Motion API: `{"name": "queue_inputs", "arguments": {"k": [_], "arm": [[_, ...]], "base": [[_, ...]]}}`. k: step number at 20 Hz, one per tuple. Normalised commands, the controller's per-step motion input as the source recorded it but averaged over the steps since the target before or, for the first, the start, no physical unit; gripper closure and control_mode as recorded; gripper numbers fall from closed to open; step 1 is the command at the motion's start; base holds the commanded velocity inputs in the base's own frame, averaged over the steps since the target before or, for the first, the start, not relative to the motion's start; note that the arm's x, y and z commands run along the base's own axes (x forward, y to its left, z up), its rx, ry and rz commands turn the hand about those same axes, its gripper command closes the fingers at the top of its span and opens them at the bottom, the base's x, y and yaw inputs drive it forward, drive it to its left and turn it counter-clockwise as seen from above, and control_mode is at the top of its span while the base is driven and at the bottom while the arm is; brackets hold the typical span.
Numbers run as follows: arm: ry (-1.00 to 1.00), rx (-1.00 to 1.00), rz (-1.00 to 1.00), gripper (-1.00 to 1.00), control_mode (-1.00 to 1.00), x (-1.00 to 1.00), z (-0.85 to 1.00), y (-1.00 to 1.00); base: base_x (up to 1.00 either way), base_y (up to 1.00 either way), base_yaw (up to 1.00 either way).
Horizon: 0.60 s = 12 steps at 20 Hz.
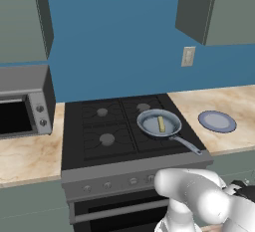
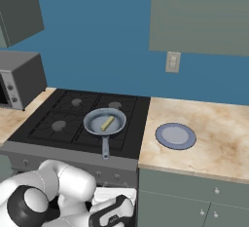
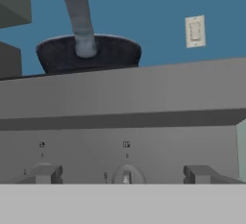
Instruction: Pick up the butter stick and place it in the pan. Then turn on the burner for the pan.
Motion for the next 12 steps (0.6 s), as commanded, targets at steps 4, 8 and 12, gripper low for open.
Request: {"name": "queue_inputs", "arguments": {"k": [4,8,12], "arm": [[0.0,0.0,0.0,-1.0,-1.0,0.15,0.05,0.1],[0.0,0.0,0.0,-1.0,-1.0,0.15,0.02,0.1],[0.0,0.0,0.0,-1.0,-1.0,0.17,0.02,0.1]], "base": [[0.0,0.0,0.0],[0.0,0.0,0.0],[0.0,0.0,0.0]]}}
